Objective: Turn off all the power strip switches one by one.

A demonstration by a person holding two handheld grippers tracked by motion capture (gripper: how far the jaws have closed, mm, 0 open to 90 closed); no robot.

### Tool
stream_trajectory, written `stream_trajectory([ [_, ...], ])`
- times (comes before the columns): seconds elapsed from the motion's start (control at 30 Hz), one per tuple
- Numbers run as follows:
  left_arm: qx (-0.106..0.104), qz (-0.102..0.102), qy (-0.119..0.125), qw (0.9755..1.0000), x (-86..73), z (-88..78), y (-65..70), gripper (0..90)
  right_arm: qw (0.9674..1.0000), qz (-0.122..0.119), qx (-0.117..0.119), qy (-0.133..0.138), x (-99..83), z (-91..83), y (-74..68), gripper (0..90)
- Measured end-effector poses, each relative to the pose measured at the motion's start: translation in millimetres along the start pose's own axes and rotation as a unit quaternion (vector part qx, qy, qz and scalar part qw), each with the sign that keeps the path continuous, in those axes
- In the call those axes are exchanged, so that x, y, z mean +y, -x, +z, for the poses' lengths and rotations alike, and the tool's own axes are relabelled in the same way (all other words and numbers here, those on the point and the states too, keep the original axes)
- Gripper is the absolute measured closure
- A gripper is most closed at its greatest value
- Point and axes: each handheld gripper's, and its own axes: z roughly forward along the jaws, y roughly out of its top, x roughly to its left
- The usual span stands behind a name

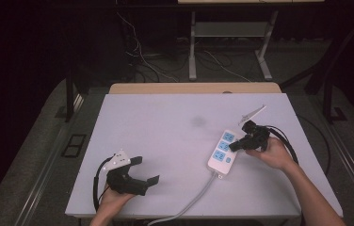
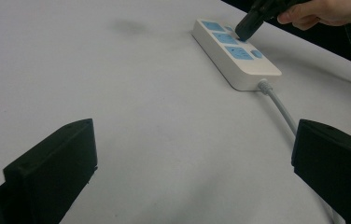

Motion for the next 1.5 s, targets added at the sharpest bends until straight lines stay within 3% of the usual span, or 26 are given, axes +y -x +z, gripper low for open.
stream_trajectory([
  [1.07, -0.001, 0.001, -0.005, 1.0, 0.0, 3.4, 0.1, 0.0, 0.9996, -0.01, -0.025, 0.012, -4.5, 1.1, -6.1, 90.0],
  [1.5, 0.0, -0.002, -0.004, 1.0, 0.0, 2.8, -0.8, 0.0, 0.9998, -0.002, -0.018, 0.006, -2.6, -2.8, -7.6, 90.0],
])
